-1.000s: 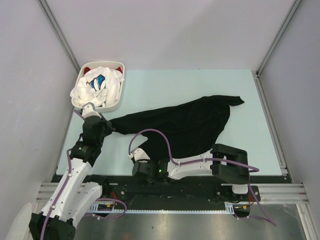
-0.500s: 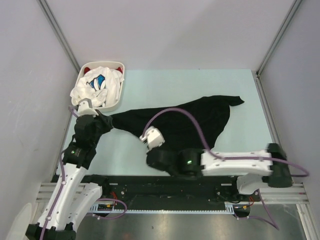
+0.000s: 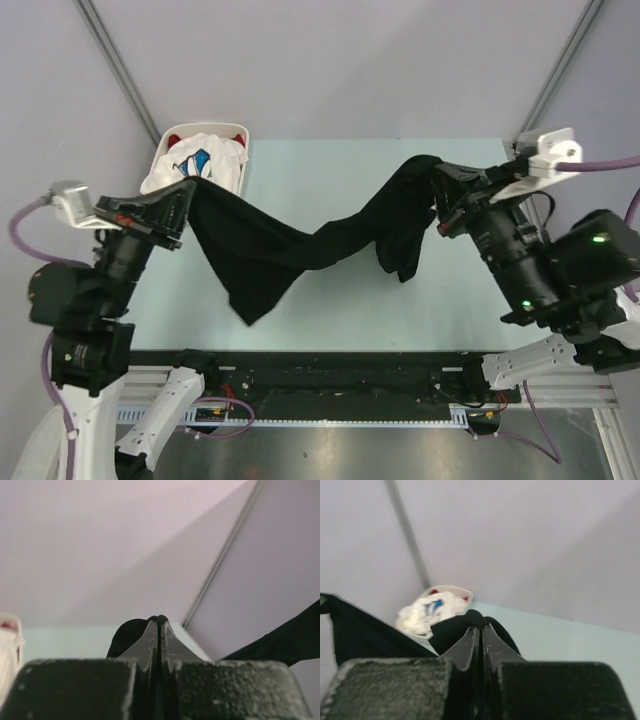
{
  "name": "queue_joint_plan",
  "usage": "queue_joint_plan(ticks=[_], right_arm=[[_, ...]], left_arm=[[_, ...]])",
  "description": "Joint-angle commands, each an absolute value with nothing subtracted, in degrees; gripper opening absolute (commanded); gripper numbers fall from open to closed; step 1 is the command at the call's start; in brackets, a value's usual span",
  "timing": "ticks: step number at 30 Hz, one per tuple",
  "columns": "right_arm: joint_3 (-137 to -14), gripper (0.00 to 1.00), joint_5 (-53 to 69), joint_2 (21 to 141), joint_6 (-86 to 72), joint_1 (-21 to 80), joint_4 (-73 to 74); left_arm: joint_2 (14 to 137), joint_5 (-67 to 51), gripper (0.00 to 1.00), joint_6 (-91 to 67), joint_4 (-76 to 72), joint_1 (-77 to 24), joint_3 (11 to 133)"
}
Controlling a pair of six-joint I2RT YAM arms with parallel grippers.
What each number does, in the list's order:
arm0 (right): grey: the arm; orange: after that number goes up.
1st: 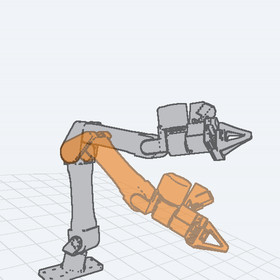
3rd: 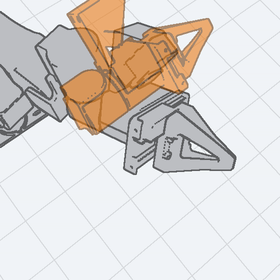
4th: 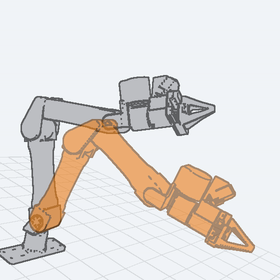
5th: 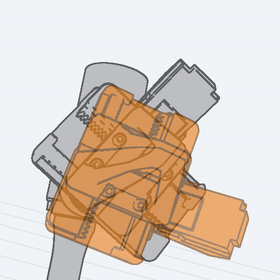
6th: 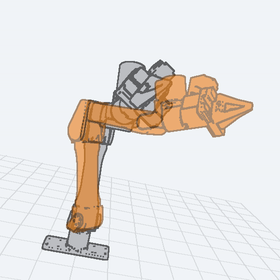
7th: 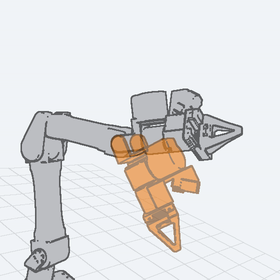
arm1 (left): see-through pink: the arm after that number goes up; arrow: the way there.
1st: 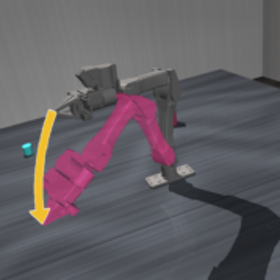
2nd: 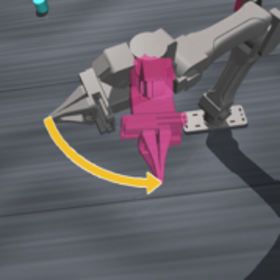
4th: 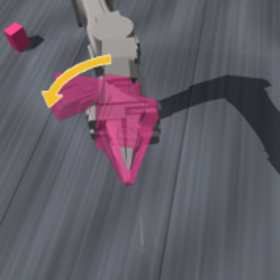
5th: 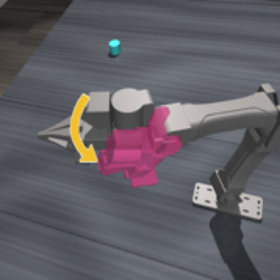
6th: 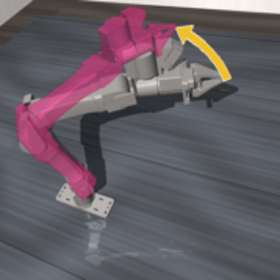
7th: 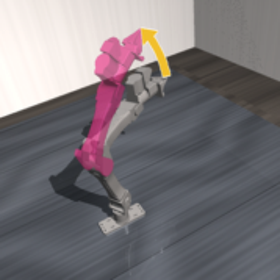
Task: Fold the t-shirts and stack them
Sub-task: Flatten the tshirt out
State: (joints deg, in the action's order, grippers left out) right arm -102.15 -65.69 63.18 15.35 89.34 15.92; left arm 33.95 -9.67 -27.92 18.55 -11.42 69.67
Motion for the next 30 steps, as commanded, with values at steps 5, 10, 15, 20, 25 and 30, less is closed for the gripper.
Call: queue_joint_plan(ticks=[5, 10, 15, 20, 25, 30], right_arm=[[-118.89, 0.0, -72.17, 75.56, 76.8, 110.21, -33.39], [-126.12, 0.0, -63.56, 79.8, 87.31, 115.39, -37.86], [-125.51, 0.0, -54.42, 79.63, 91.94, 120.5, -41.15], [-124.19, 0.0, -48.44, 75.86, 80.4, 117.26, -31.07], [-122.18, 0.0, -46.23, 71.02, 61.37, 101.18, -15.22], [-116.12, 0.0, -45.09, 71.45, 49.15, 86.24, -6.69]], left_arm=[[39.28, -22.14, 0.0, -28.04, 8.88, -10.9, 89.46], [42.18, -24.87, 0.0, -28.65, 6.59, -10.9, 97.8], [44.21, -26.28, 0.0, -28.91, 5.2, -10.9, 103.53], [45.08, -27.77, 0.0, -30.84, 2.29, -10.9, 104.5], [45.18, -29.62, 0.0, -33.22, -1.74, -10.9, 96.54], [43.95, -29.27, 0.0, -34.98, -6.49, -10.9, 87.38]])
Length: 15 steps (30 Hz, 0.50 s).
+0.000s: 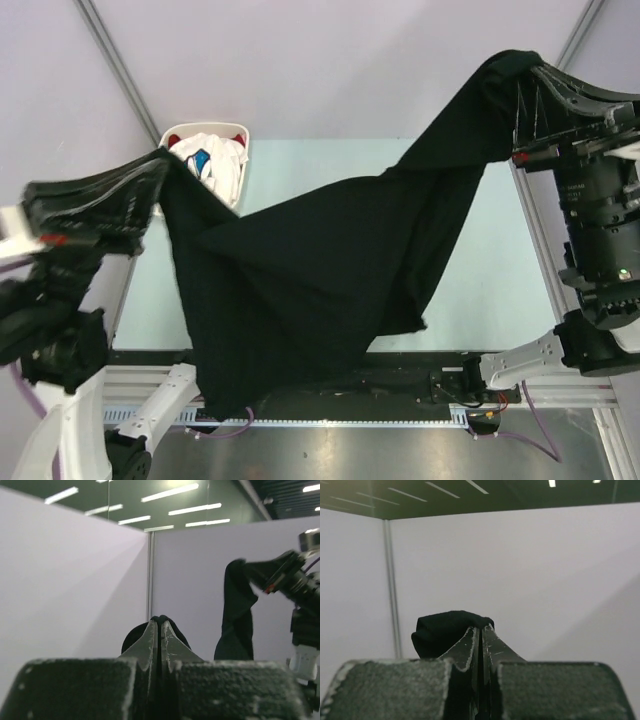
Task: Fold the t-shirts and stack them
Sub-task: Flatten the tshirt out
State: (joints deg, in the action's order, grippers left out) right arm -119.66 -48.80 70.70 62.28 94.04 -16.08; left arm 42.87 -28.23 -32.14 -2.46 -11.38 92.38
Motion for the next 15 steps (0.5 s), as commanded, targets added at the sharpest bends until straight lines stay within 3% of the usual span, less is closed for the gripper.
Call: queue_joint_plan(ticks=[1, 9, 13, 15], right_arm=[[-114.71, 0.0, -44.65, 71.72, 45.74, 84.48, -6.16], [-104.42, 0.0, -27.63, 78.57, 13.31, 53.21, 7.73], [-101.78, 0.0, -11.9, 77.69, -5.06, 24.7, 11.33], [-101.95, 0.0, -3.89, 77.87, -11.56, 16.3, 12.83]], left_arm=[[43.25, -29.01, 0.0, -35.15, -6.94, -10.9, 84.49], [41.31, -28.92, 0.0, -33.75, -5.9, -10.9, 75.68], [43.59, -29.35, 0.0, -31.47, -2.47, -10.9, 75.84], [45.95, -29.18, 0.0, -29.89, -0.79, -10.9, 76.55]])
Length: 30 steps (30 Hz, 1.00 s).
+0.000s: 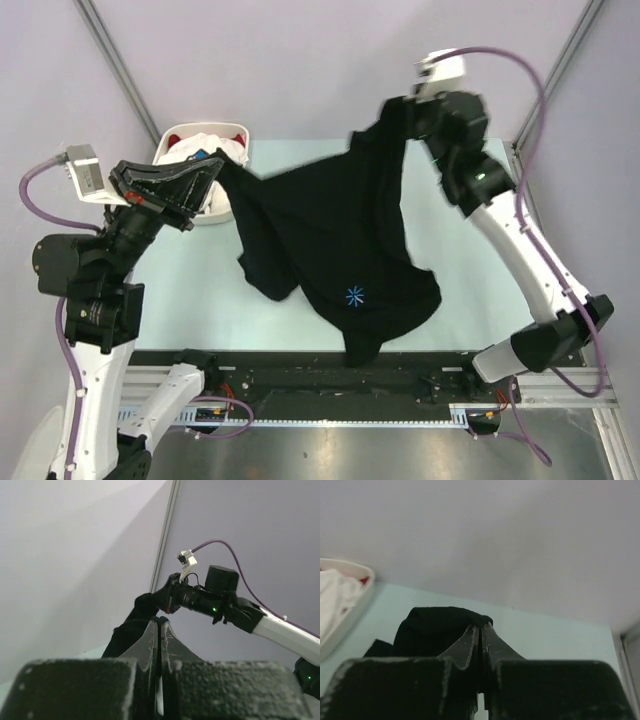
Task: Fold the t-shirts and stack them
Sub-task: Flatten the tshirt out
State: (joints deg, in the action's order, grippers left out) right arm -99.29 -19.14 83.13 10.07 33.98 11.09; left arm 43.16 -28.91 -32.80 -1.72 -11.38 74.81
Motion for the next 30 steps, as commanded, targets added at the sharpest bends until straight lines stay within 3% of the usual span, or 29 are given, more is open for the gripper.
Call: queue_joint_plan(ticks=[1, 6, 12, 22, 30], right_arm=[[-102.39, 0.0, -2.39, 77.96, -12.73, 13.21, 13.53], [-108.53, 0.0, 1.94, 76.21, -13.63, 1.15, 17.13], [-118.82, 0.0, 1.23, 70.24, -7.21, 4.03, 20.91], [-121.11, 0.0, 3.68, 58.02, -2.11, 10.37, 23.82], [-126.64, 0.0, 8.52, 56.42, -4.48, 8.44, 25.14]], left_arm=[[47.1, -29.09, 0.0, -29.45, -0.7, -10.9, 77.42], [53.78, -29.18, 0.0, -26.89, 3.16, -10.81, 84.89], [56.69, -32.16, 0.0, -28.47, 4.66, -10.81, 94.82], [49.93, -34.54, 0.0, -29.44, 7.21, -10.81, 101.06], [48.87, -36.47, 0.0, -32.17, 5.36, -10.81, 104.67]])
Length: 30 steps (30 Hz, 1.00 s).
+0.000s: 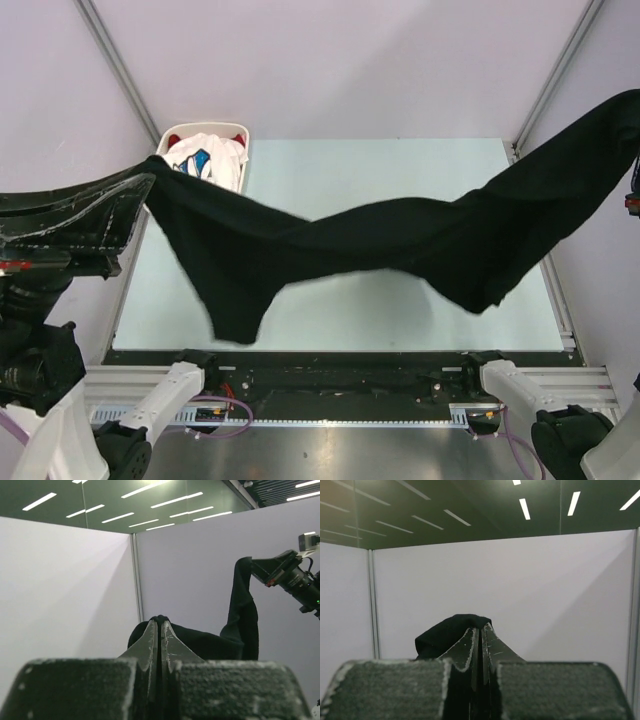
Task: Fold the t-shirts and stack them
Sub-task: Flatten the tshirt out
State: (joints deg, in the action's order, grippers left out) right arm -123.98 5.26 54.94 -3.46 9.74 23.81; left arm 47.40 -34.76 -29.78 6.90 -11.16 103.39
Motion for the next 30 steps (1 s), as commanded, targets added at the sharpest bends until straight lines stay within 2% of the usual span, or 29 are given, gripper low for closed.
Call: queue_joint_plan(ticks=[1, 6, 15, 21, 25, 30], right_arm=[[-127.61, 0.0, 10.09, 56.6, -5.35, 8.18, 25.22], [-125.34, 0.0, 9.58, 58.79, -5.71, 7.21, 25.05], [-109.53, 0.0, 1.24, 64.06, -2.47, 8.7, 20.3], [-98.1, 0.0, -4.39, 74.52, -2.9, 10.02, 13.81], [-91.32, 0.0, -5.27, 82.77, -5.17, 8.18, 7.14], [-93.34, 0.0, -6.94, 96.91, -7.47, 7.38, 5.02]], left_arm=[[49.65, -36.65, 0.0, -32.52, 5.45, -10.81, 105.63], [51.76, -35.86, 0.0, -31.2, 6.77, -10.81, 104.77], [54.39, -31.48, 0.0, -30.32, -4.3, -10.81, 79.83], [61.33, -25.24, 0.0, -29.97, -12.82, -10.81, 62.52], [68.0, -20.58, 0.0, -28.74, -15.99, -10.64, 57.76], [79.43, -17.66, 0.0, -30.4, -18.71, -9.06, 57.57]])
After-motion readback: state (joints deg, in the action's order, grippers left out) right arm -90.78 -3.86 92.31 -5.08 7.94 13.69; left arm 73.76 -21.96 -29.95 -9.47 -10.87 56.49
